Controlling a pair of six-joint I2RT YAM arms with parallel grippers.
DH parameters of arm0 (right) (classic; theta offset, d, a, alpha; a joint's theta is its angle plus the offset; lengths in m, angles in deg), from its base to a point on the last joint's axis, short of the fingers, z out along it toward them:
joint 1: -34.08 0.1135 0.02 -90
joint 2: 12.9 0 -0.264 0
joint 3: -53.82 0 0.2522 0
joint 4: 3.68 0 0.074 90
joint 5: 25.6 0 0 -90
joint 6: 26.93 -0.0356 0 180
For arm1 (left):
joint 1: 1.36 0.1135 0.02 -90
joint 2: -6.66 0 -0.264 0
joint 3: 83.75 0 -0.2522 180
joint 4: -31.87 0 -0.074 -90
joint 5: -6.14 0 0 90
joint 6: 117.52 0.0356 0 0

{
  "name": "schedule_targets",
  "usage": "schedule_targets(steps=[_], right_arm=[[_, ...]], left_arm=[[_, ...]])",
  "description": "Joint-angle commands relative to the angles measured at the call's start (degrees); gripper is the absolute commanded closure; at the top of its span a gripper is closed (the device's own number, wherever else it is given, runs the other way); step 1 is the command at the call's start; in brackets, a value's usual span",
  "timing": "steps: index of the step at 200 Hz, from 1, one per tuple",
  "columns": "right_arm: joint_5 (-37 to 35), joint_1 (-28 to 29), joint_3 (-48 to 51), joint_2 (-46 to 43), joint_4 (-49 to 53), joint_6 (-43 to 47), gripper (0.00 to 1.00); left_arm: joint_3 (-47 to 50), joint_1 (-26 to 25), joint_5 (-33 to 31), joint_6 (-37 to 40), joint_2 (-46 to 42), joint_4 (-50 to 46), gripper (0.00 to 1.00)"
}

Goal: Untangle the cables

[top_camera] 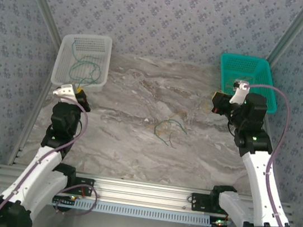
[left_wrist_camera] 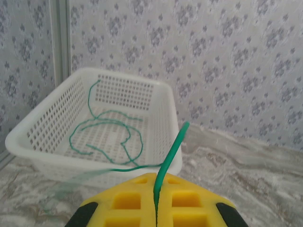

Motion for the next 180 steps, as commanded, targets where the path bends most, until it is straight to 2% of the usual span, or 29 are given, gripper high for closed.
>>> schedule_targets(steps=[1,16,39,63,112,180], right_arm=[[-1.5,-2.2,-0.7,-0.8,1.7,-0.6,1.0],[0.3,-2.6,-0.4,-0.7,1.2,-0.7,1.0],[0.9,-2.5,0.6,-0.7,0.1,-1.4,1.0],[0.9,-2.5,1.6,-0.6,-0.8,-1.8,1.0],[0.6,-2.6,1.7,-0.9,-0.8,-1.7,1.0],[0.2,-2.5,2.0,-1.8,0.0,-1.4,1.0]], left_arm=[[-4.4,1.4,0.9,-0.2,0.8,-3.3,1.0],[-6.3,1.4,4.7,0.7,1.4,-3.8,1.0],[-8.8,1.3,6.9,0.3,2.4,-4.4,1.0],[-11.2,1.4,5.6,1.0,4.6,-4.6,1.0],[-22.2,1.7,3.8,4.6,13.6,-5.1,1.0],[-43.1,9.4,2.5,6.5,30.2,-8.5,1.0]])
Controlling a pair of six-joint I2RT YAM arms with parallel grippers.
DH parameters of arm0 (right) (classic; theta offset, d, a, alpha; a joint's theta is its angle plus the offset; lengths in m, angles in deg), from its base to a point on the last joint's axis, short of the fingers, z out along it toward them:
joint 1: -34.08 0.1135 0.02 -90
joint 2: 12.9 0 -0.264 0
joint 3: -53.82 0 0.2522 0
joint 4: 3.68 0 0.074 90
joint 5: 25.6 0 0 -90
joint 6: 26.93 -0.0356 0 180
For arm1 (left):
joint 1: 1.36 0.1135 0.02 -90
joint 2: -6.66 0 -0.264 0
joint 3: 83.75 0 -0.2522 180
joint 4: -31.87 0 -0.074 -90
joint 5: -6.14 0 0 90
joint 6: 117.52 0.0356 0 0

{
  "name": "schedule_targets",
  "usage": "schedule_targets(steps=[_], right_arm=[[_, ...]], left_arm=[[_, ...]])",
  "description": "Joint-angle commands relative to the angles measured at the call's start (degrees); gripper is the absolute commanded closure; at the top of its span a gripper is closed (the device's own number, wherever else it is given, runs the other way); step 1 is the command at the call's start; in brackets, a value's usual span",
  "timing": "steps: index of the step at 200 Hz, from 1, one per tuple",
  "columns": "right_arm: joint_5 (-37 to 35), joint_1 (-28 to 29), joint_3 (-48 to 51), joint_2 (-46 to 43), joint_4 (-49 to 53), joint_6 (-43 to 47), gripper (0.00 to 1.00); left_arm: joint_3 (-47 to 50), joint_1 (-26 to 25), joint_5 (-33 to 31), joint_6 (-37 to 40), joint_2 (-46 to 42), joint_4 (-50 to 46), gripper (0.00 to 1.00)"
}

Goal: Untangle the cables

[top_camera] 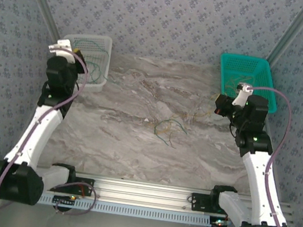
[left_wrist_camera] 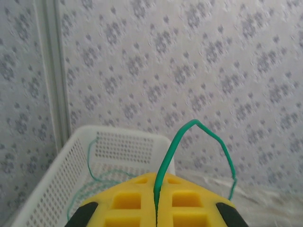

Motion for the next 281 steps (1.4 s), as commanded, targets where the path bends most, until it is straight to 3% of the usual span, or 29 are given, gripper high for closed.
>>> schedule_targets(steps=[1,35,61,97,116,144,155,169,210,281], right_arm=[[0.1,-0.2,0.2,-1.4,-0.2,-0.4,1.0],[0.1,-0.1,0.1,-1.6,0.5,-0.2,1.0],[-0.3,0.0,0.0,-2.1,0.9,0.1,1.0],[-0.4,0.2,0.0,-2.3,1.3,0.1,1.0],[-0.6,0.3,0.3,-2.5,1.1,0.3,1.0],[-0.7,0.3,0.5,-2.5,1.0,0.6,1.0],[-0.6,0.4,0.6,-2.5,1.0,0.7,1.0],[-0.6,0.4,0.6,-2.6,0.9,0.7,1.0],[-0.6,0.7,1.2,-2.5,0.0,0.7,1.0],[-0.4,1.9,1.6,-1.1,-1.7,0.3,1.0]], left_arm=[[-7.4,2.7,-1.9,1.9,4.9,-1.0,1.0],[-17.7,6.1,-3.7,5.3,16.5,-4.3,1.0],[-24.3,8.7,-0.6,6.3,26.4,-7.1,1.0],[-32.8,9.2,-0.2,8.2,39.7,-13.3,1.0],[-44.5,9.0,1.9,8.1,49.4,-25.7,1.0],[-67.3,7.6,-1.7,7.3,65.7,-48.3,1.0],[-72.8,6.6,-3.6,7.9,69.8,-53.1,1.0],[-73.7,5.8,-6.1,7.9,72.2,-53.7,1.0],[-74.1,5.7,-5.9,6.6,75.6,-54.4,1.0],[-73.3,7.9,-2.1,3.1,78.6,-56.7,1.0]])
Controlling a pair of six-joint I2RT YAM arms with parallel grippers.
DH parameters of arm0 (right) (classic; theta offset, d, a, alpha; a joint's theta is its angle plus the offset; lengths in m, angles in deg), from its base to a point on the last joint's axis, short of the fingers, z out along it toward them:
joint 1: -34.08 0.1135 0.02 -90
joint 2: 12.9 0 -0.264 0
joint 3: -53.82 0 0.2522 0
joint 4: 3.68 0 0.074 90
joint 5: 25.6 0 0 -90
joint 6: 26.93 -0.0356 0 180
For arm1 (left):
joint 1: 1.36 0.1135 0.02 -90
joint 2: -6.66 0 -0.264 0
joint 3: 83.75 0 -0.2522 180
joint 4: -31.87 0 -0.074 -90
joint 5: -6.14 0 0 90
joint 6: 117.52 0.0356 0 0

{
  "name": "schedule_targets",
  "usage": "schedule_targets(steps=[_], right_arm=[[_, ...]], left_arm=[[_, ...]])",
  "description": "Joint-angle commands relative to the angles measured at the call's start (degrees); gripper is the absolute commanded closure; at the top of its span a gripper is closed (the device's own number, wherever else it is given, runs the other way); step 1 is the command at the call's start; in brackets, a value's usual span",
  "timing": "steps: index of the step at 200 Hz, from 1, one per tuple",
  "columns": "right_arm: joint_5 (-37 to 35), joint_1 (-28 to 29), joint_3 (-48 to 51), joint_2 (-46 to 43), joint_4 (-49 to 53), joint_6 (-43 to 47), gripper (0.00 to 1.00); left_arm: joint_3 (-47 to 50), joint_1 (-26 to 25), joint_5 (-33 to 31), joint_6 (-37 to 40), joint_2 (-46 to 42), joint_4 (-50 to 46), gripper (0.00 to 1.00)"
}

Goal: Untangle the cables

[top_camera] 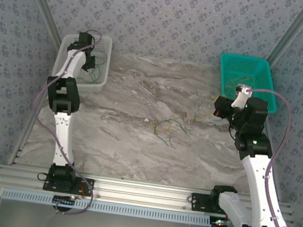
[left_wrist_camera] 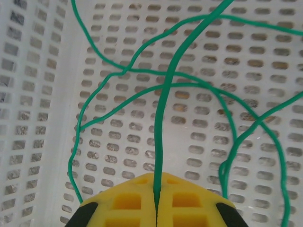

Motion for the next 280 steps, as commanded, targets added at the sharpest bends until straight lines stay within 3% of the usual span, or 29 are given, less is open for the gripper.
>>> schedule_targets(steps=[1,79,103,123,142,173,186,193,234,280], right_arm=[[-0.3,0.7,0.5,0.5,-1.8,0.3,1.0],[-0.1,2.5,0.9,0.9,-3.1,1.0,1.0],[-0.4,3.1,1.2,1.5,-3.4,1.3,1.0],[-0.7,3.4,1.6,2.2,-3.9,1.4,1.0],[-0.9,3.8,2.2,3.4,-4.3,1.1,1.0],[-4.5,4.4,3.2,4.7,-3.2,1.0,1.0],[-7.0,4.5,3.2,5.5,-1.4,1.0,1.0],[-8.2,4.4,3.0,6.0,-0.5,1.3,1.0],[-14.5,4.6,1.2,11.9,5.7,2.7,1.0],[-19.7,5.0,-3.5,27.0,10.9,2.9,1.0]], left_arm=[[-1.2,0.9,1.3,-1.5,1.9,-3.1,1.0],[-5.8,1.3,1.4,-1.8,5.5,-5.3,0.99],[-2.9,0.8,0.9,-2.0,1.3,-2.9,0.67],[1.7,0.0,-0.3,-2.4,-5.1,1.2,0.5],[3.5,-0.8,-0.4,-2.6,-10.2,2.9,0.41],[4.8,-2.6,-1.6,-3.0,-16.9,1.9,0.38],[8.6,-3.1,-0.8,-3.4,-21.2,3.6,0.36],[11.4,-3.6,-0.7,-3.7,-23.9,5.3,0.28],[33.1,-7.6,-2.5,-5.7,-43.2,16.3,0.27],[58.2,-20.2,-4.0,-9.1,-61.2,25.7,0.27]])
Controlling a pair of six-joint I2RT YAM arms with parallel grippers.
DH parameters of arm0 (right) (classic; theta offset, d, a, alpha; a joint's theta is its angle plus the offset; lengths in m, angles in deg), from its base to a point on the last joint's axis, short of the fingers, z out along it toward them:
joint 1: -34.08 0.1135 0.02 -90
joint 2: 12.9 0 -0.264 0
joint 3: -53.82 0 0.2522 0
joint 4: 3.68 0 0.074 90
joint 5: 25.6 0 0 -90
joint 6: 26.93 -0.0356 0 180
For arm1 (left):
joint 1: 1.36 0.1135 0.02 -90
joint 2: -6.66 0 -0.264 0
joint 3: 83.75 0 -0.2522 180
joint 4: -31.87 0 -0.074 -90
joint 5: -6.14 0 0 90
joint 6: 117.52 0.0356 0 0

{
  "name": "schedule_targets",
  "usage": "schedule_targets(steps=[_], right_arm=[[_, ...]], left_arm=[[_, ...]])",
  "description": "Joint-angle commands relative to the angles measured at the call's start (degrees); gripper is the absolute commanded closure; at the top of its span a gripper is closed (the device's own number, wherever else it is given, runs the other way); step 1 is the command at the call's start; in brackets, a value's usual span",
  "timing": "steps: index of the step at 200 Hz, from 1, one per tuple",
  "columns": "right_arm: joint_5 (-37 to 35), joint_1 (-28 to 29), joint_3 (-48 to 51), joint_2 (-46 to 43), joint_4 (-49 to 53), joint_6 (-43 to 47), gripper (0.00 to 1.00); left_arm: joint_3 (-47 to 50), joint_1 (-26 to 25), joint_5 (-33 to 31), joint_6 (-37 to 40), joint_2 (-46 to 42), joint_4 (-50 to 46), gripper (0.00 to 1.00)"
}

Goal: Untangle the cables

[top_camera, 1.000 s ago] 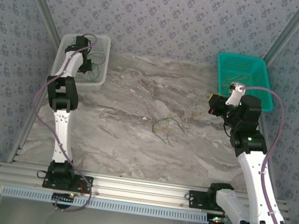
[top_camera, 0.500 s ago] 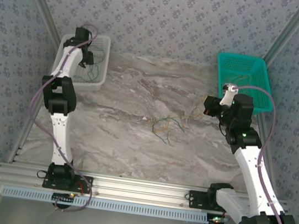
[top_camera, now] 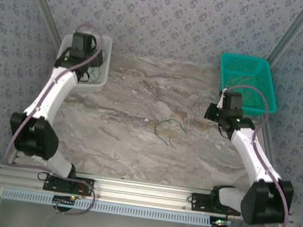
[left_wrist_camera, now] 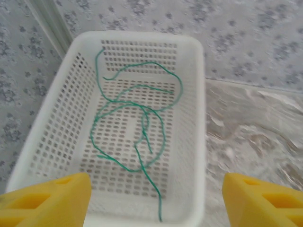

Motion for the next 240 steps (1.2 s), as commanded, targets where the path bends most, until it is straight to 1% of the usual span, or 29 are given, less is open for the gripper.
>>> schedule_targets(steps=[1,18,31,54,67,78,88,108,122,130,141,165,172,190,195,201,223,240], right_arm=[[-4.7,0.5,-3.4,6.0,4.8,1.1,1.0],[-4.5,0.6,-6.0,11.9,6.1,2.0,1.0],[-3.2,1.0,-7.9,16.4,6.8,2.7,1.0],[-1.4,1.8,-11.4,24.4,7.5,3.9,0.92],[-1.4,2.8,-12.7,27.9,6.8,4.6,0.87],[-1.6,3.7,-13.4,30.7,6.9,5.1,0.85],[-1.7,4.4,-16.6,33.6,7.4,5.6,0.81],[-1.1,5.3,-19.7,38.7,8.3,5.7,0.7],[-1.6,5.9,-21.1,41.2,8.7,5.5,0.56],[-2.1,6.3,-21.4,42.3,8.7,5.4,0.52],[-2.3,6.6,-22.1,43.5,9.2,5.2,0.49],[-6.0,8.3,-23.6,44.6,10.9,4.3,0.51],[-6.5,8.6,-24.3,45.1,13.0,3.8,0.51],[-6.8,9.6,-25.0,45.2,14.1,2.7,0.49],[-5.9,9.6,-24.9,45.0,13.9,2.4,0.48],[-4.1,9.3,-24.7,44.6,13.5,1.9,0.45],[3.8,7.6,-24.2,42.8,13.0,0.7,0.46],[10.7,6.4,-23.6,41.1,11.7,-1.3,0.45]], left_arm=[[10.4,-6.6,-0.9,-3.0,-6.4,7.5,0.27],[18.8,-12.2,-0.3,-4.5,-10.7,12.7,0.27],[23.4,-15.6,-0.2,-5.4,-12.7,14.5,0.27],[28.9,-18.9,-0.8,-7.1,-14.4,15.1,0.27],[32.0,-19.4,-1.4,-8.4,-15.5,15.8,0.27],[34.5,-19.4,-1.8,-9.0,-16.4,16.9,0.27],[35.8,-19.4,-2.2,-9.1,-17.1,17.2,0.27],[36.5,-19.4,-2.3,-9.2,-17.0,17.1,0.27],[36.4,-19.4,-2.3,-8.9,-16.5,16.6,0.27],[36.3,-19.4,-2.2,-8.9,-16.1,16.6,0.27],[36.2,-19.3,-2.3,-8.8,-15.7,16.6,0.27],[36.1,-19.4,-2.2,-8.6,-14.5,17.4,0.27],[35.9,-19.3,-2.3,-8.7,-14.1,17.3,0.27],[35.8,-19.4,-1.8,-8.7,-13.0,17.8,0.27],[35.7,-19.4,-1.7,-8.7,-12.7,18.0,0.27],[35.7,-19.4,-1.5,-8.7,-12.5,18.0,0.27],[35.3,-19.3,-1.5,-8.5,-11.9,17.8,0.27],[35.1,-19.4,-1.8,-8.2,-12.0,17.7,0.27]])
